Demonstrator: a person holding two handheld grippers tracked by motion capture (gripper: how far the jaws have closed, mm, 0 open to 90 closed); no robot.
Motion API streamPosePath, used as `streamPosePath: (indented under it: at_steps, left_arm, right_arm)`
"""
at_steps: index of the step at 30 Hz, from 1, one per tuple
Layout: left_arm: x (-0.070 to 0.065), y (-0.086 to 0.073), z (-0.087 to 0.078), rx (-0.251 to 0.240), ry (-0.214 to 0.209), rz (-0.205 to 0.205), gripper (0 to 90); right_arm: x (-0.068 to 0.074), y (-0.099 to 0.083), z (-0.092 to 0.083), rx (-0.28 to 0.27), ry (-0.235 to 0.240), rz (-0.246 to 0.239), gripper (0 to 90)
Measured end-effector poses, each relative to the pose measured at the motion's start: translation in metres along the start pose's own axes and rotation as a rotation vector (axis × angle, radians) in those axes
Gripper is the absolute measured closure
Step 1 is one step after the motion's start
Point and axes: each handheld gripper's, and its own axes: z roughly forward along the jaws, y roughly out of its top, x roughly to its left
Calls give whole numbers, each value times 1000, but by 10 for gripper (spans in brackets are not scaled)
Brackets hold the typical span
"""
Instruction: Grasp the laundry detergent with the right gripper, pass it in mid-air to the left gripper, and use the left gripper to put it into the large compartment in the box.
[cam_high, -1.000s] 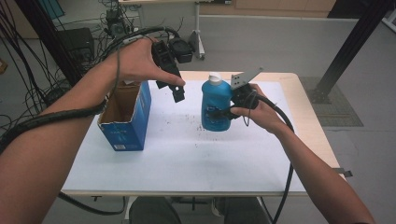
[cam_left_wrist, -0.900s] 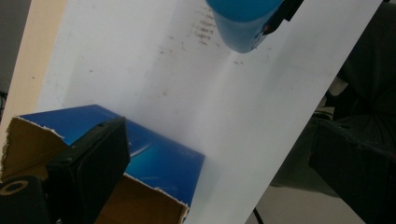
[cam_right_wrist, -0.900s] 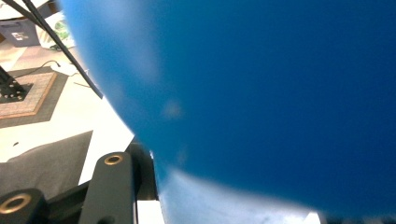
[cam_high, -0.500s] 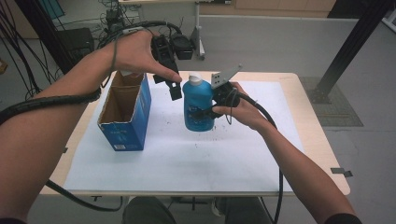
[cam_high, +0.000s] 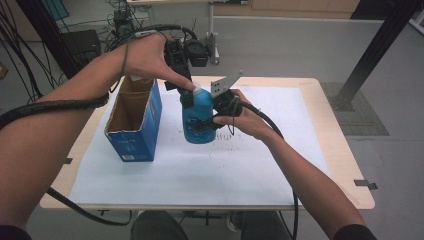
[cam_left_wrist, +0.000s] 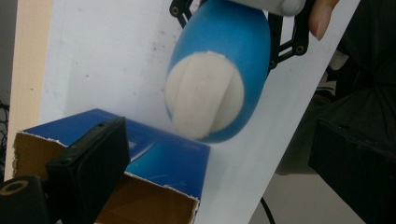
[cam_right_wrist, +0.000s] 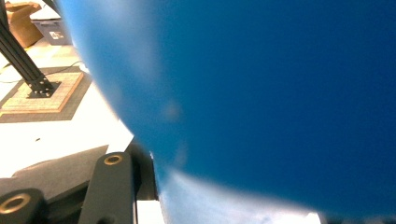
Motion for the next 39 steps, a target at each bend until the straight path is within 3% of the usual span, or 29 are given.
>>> streamPosePath:
  at_steps: [13,39]
  left_arm:
    - [-4,4,8,29,-16,30,55]
    - [-3,6,22,35,-54,45,54]
  right_arm:
    - [6,7,9,-21,20,-33,435]
    - [12,19,12,-50,44,-55,435]
